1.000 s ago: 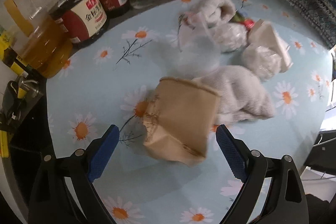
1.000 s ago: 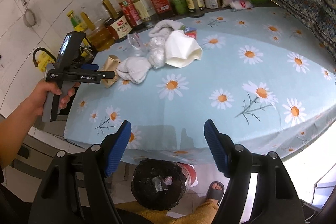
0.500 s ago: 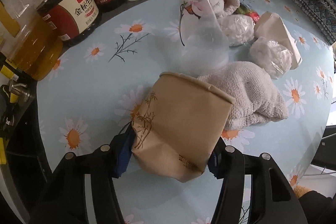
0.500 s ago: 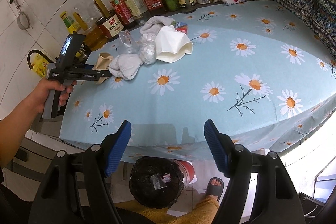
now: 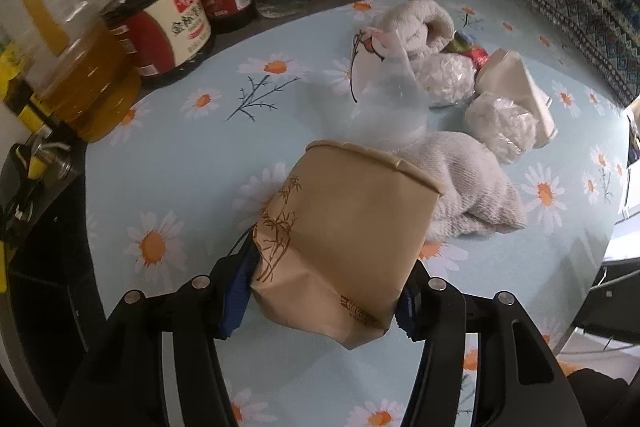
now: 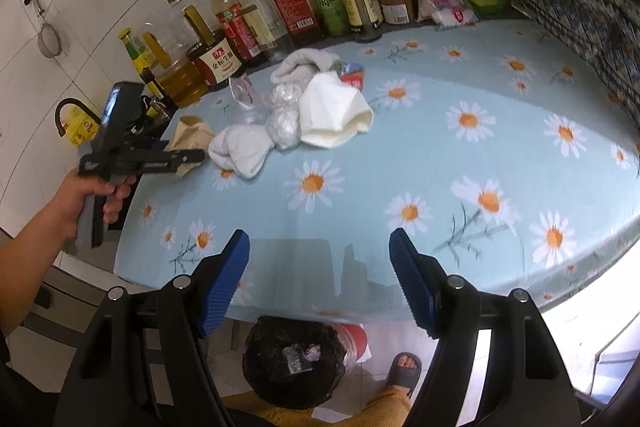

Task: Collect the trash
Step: 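Hold the paper cup in the left gripper while the right gripper grasps the white tissue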

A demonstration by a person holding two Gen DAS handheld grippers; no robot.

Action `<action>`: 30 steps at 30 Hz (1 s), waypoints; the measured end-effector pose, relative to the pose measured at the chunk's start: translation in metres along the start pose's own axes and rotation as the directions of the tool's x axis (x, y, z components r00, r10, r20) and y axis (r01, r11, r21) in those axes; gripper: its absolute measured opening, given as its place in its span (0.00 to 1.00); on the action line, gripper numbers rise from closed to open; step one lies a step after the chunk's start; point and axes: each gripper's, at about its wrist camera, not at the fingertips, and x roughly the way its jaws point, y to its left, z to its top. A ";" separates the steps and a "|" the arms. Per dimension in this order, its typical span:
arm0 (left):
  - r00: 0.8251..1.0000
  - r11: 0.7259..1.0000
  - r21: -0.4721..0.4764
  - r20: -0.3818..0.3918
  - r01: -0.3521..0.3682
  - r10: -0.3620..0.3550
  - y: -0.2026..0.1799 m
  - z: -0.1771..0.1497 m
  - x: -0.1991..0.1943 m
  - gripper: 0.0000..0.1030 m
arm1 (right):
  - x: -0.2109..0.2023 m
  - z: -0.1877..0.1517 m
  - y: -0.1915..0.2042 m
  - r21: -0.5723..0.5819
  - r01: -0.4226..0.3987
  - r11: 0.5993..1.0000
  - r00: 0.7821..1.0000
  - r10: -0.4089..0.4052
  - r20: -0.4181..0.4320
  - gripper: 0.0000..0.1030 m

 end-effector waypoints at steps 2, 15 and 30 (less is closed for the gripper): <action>1.000 1.000 -0.016 0.014 0.001 -0.001 -0.001 -0.004 -0.009 0.54 | 0.002 0.009 -0.001 -0.016 0.001 1.000 1.000 0.000 0.012 0.83; 0.996 0.989 -0.148 0.085 0.031 -0.019 -0.021 -0.040 -0.067 0.54 | 0.063 0.093 -0.019 -0.092 -0.045 0.995 0.998 0.041 -0.044 0.87; 0.993 0.955 -0.288 0.111 0.071 -0.041 -0.060 -0.094 -0.102 0.54 | 0.153 0.137 -0.039 -0.027 -0.105 0.994 0.968 0.096 -0.232 0.91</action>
